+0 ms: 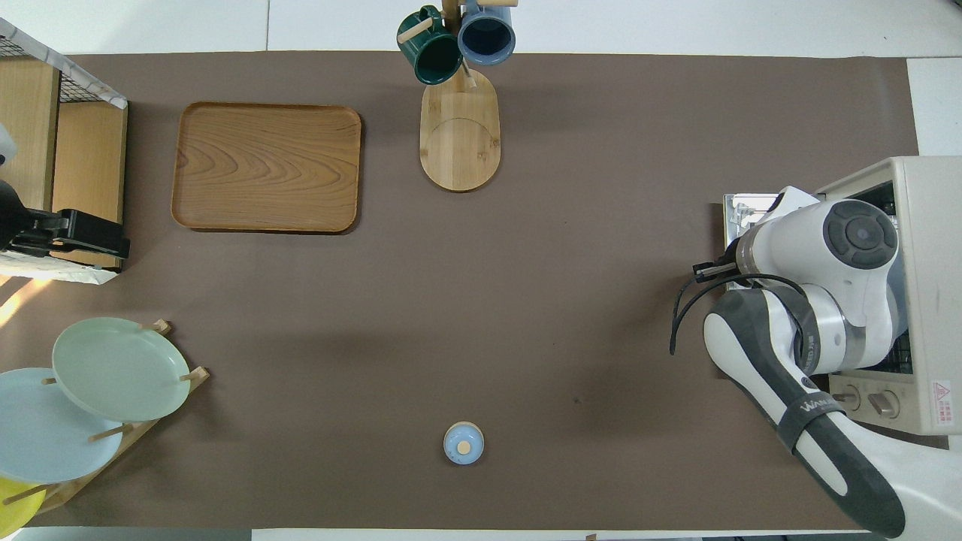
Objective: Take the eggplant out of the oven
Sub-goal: 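Reach the right gripper into the open toaster oven, then grasp the purple eggplant inside the oven with the right gripper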
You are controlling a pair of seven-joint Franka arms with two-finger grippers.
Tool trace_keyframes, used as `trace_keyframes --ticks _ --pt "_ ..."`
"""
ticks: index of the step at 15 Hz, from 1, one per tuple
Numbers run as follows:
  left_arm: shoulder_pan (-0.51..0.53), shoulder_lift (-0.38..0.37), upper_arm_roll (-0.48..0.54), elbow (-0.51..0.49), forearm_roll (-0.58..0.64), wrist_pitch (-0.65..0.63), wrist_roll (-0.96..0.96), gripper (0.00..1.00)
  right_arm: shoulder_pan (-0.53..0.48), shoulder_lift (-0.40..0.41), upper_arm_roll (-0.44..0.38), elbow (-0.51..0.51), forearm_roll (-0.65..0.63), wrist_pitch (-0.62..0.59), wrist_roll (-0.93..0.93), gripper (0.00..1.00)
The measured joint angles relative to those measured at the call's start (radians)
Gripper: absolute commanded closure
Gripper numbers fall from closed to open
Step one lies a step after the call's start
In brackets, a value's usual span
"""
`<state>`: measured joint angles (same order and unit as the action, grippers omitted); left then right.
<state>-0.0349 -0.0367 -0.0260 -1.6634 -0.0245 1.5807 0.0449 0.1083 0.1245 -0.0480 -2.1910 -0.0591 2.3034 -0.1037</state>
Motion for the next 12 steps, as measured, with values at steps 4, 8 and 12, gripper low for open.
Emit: trace_keyframes --ticks 4,8,12 --pt "0.000 0.000 0.000 0.000 0.000 0.000 0.000 0.00 -0.011 -0.081 -0.013 0.147 0.000 -0.294 0.001 0.51" --pt "0.000 0.000 0.000 0.000 0.000 0.000 0.000 0.00 -0.090 -0.132 -0.019 0.071 -0.003 -0.268 -0.068 0.53" --pt "0.000 0.000 0.000 0.000 0.000 0.000 -0.004 0.00 -0.105 -0.137 -0.018 -0.056 -0.011 -0.104 -0.098 0.53"
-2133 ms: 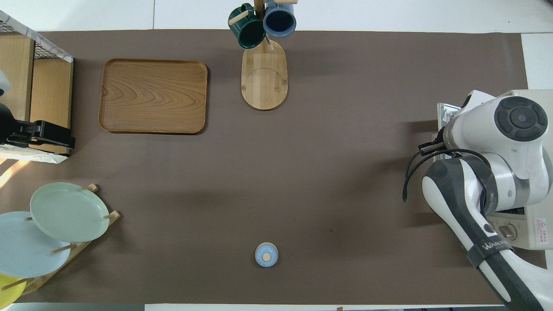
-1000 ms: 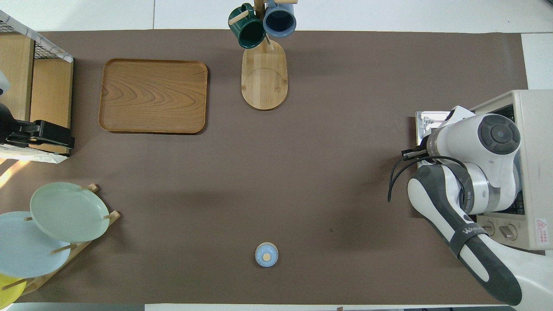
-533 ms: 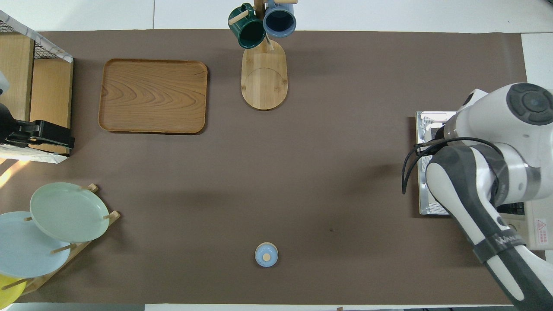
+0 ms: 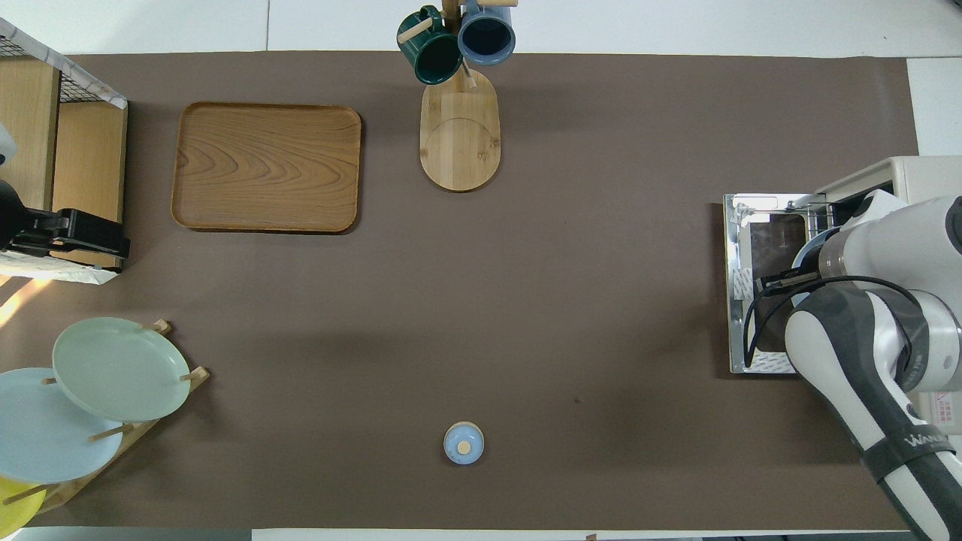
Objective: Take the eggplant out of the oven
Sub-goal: 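Grasp the purple eggplant inside the oven with the right gripper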
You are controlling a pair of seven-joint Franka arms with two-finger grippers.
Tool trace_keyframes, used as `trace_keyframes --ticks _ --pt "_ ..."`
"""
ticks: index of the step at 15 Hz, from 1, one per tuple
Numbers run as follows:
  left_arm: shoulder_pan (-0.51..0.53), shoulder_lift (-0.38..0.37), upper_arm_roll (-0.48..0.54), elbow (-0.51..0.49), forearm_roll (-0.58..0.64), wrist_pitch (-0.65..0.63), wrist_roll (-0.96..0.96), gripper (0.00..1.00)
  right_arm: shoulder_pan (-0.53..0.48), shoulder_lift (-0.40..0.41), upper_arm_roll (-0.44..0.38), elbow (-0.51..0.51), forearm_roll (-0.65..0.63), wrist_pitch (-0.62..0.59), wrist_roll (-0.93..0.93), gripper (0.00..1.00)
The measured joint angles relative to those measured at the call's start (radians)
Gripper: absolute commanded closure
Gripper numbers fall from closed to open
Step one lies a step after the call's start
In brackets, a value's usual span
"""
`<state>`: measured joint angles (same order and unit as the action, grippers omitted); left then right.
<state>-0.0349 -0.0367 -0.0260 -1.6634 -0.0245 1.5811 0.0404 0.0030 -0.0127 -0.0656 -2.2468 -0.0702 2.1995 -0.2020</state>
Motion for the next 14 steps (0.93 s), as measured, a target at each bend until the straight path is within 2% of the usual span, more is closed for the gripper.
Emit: trace_keyframes --ticks 5,6,7,8,9,14 --pt "0.000 0.000 0.000 0.000 0.000 0.000 -0.002 0.00 0.002 -0.007 0.001 -0.012 -0.033 0.007 -0.019 0.53" --pt "0.000 0.000 0.000 0.000 0.000 0.000 -0.002 0.00 0.002 -0.007 0.001 -0.012 -0.034 0.006 -0.019 0.57" --pt "0.000 0.000 0.000 0.000 0.000 0.000 -0.002 0.00 0.002 -0.007 0.001 -0.013 -0.035 0.006 -0.020 0.70" --pt "0.000 0.000 0.000 0.000 0.000 0.001 -0.002 0.00 0.002 -0.007 0.001 -0.013 -0.035 0.006 -0.020 0.91" --pt "0.000 0.000 0.000 0.000 0.000 0.001 -0.002 0.00 0.002 -0.007 0.001 -0.013 -0.035 0.006 -0.020 1.00" --pt "0.000 0.000 0.000 0.000 0.000 0.004 -0.002 0.00 0.002 -0.015 0.001 -0.012 -0.040 0.004 -0.029 1.00"
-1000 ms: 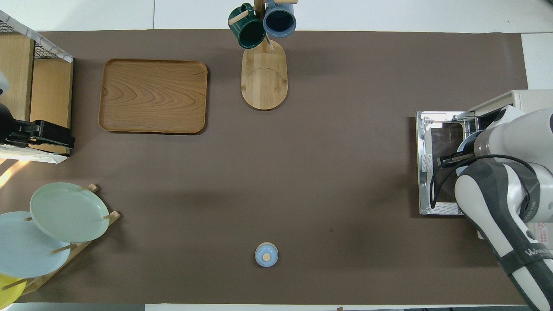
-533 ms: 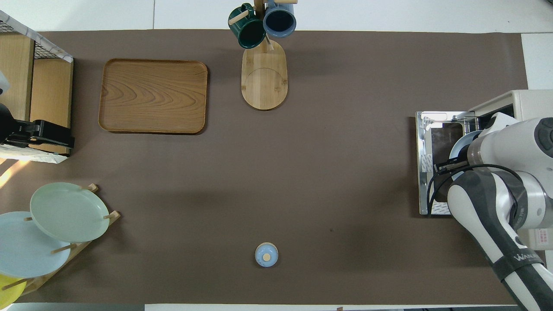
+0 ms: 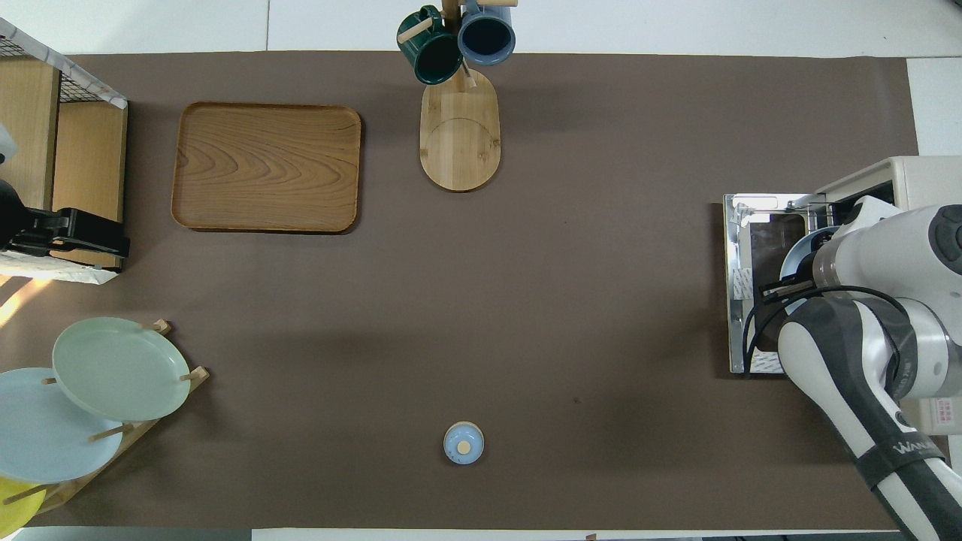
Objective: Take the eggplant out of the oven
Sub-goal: 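Grasp the purple eggplant inside the oven with the right gripper, then pull the eggplant out and lower it onto the light blue plate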
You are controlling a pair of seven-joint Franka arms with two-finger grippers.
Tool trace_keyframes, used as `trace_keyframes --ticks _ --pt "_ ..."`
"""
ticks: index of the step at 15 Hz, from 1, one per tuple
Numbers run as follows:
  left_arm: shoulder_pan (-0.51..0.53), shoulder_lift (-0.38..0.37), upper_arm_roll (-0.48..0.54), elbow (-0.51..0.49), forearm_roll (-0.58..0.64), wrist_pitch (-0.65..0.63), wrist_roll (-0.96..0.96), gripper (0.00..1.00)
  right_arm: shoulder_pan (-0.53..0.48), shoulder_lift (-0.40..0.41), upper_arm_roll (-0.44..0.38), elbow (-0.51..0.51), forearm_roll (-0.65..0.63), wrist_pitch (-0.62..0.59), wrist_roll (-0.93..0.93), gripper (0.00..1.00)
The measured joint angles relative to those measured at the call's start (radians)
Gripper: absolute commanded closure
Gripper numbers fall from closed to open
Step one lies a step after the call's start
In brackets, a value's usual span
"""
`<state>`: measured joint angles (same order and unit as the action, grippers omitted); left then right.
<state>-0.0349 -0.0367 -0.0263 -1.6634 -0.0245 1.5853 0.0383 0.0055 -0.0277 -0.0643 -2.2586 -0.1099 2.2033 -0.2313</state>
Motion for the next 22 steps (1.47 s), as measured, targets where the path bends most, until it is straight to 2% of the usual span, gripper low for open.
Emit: trace_keyframes --ticks 3,5,7,9,12,16,19,22 --pt "0.000 0.000 0.000 0.000 0.000 0.001 -0.001 0.00 0.011 -0.006 0.007 0.034 -0.005 -0.062 -0.006 1.00" --pt "0.000 0.000 0.000 0.000 0.000 0.001 -0.003 0.00 0.073 0.008 0.014 0.136 -0.005 -0.178 0.028 1.00" --pt "0.000 0.000 0.000 0.000 0.000 0.001 -0.004 0.00 0.198 0.039 0.022 0.268 -0.004 -0.283 0.164 1.00" --pt "0.000 0.000 -0.001 0.000 0.000 0.001 -0.005 0.00 0.365 0.078 0.031 0.365 -0.004 -0.320 0.359 1.00" --pt "0.000 0.000 -0.002 -0.001 0.000 0.001 -0.005 0.00 0.571 0.180 0.037 0.485 -0.005 -0.324 0.639 1.00" --pt "0.000 0.000 -0.001 -0.001 0.000 0.011 -0.006 0.00 0.712 0.394 0.036 0.673 -0.005 -0.344 0.827 1.00" --pt "0.000 0.000 0.000 -0.003 0.000 0.021 -0.007 0.00 0.765 0.535 0.034 0.754 -0.009 -0.248 0.895 1.00" --pt "0.000 0.000 0.000 -0.005 0.000 0.028 -0.008 0.00 0.774 0.588 0.034 0.765 -0.009 -0.178 0.897 1.00"
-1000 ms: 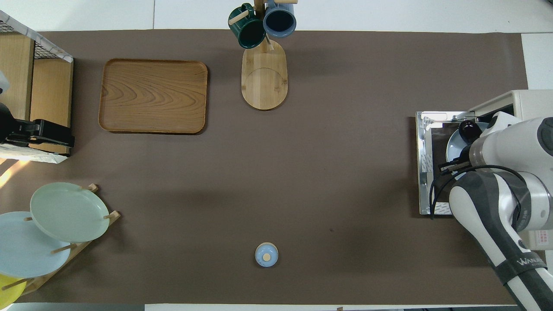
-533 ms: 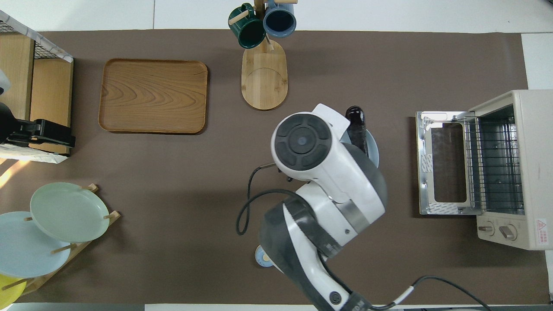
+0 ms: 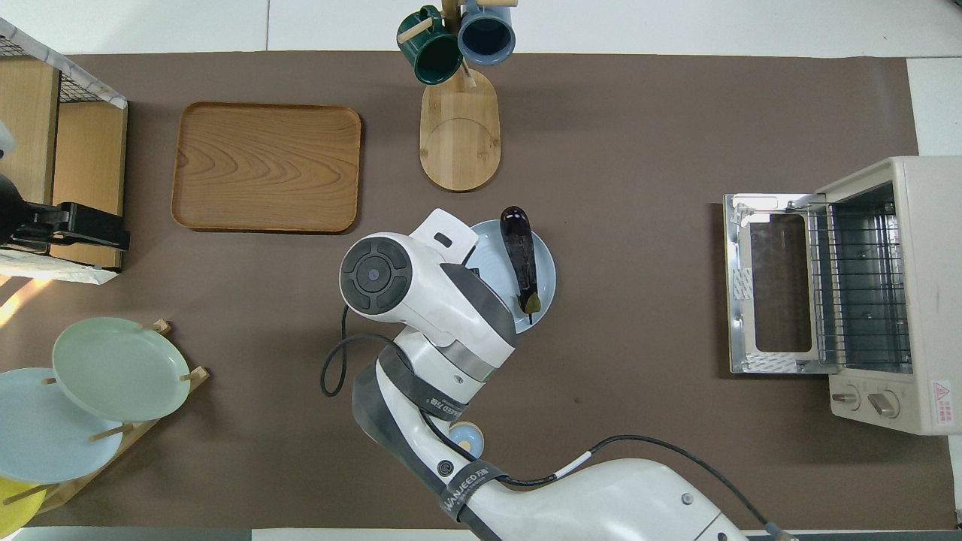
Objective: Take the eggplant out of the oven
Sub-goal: 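Pull the eggplant out and lower it onto the light blue plate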
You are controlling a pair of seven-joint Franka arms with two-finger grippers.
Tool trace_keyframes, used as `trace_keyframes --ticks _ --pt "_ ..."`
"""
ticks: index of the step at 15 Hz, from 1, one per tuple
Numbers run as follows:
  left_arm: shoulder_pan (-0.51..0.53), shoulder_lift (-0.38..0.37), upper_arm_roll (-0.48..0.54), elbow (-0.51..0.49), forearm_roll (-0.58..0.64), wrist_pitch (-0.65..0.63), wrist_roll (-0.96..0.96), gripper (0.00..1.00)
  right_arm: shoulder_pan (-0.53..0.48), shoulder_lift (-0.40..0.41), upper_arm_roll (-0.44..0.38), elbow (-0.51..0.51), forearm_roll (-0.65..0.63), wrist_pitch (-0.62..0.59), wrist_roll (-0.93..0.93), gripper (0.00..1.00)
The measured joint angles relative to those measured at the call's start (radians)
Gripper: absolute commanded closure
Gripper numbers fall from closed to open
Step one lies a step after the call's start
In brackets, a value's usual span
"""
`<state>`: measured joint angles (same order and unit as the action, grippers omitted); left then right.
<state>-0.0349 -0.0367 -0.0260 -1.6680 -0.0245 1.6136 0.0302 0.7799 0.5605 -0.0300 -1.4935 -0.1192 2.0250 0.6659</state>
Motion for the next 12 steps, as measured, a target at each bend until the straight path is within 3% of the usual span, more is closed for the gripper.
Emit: trace_keyframes --ticks 5,8,10,11,12 --pt "0.000 0.000 0.000 -0.001 0.000 0.001 0.000 0.00 0.070 0.067 -0.002 0.020 -0.001 0.061 0.093 1.00" --pt "0.000 0.000 0.000 -0.001 0.000 0.005 0.000 0.00 0.072 0.066 -0.005 0.031 -0.001 0.108 0.153 0.70" --pt "0.000 0.000 0.000 -0.002 0.000 0.008 0.000 0.00 0.054 0.058 -0.008 0.044 -0.001 0.111 0.150 0.58" --pt "0.000 0.000 0.000 -0.002 0.000 0.009 0.000 0.00 0.045 0.044 -0.009 0.052 -0.002 0.094 0.135 0.59" --pt "0.000 0.000 0.000 -0.003 0.000 0.012 0.000 0.00 0.037 0.021 -0.010 0.059 -0.004 0.060 0.099 0.66"
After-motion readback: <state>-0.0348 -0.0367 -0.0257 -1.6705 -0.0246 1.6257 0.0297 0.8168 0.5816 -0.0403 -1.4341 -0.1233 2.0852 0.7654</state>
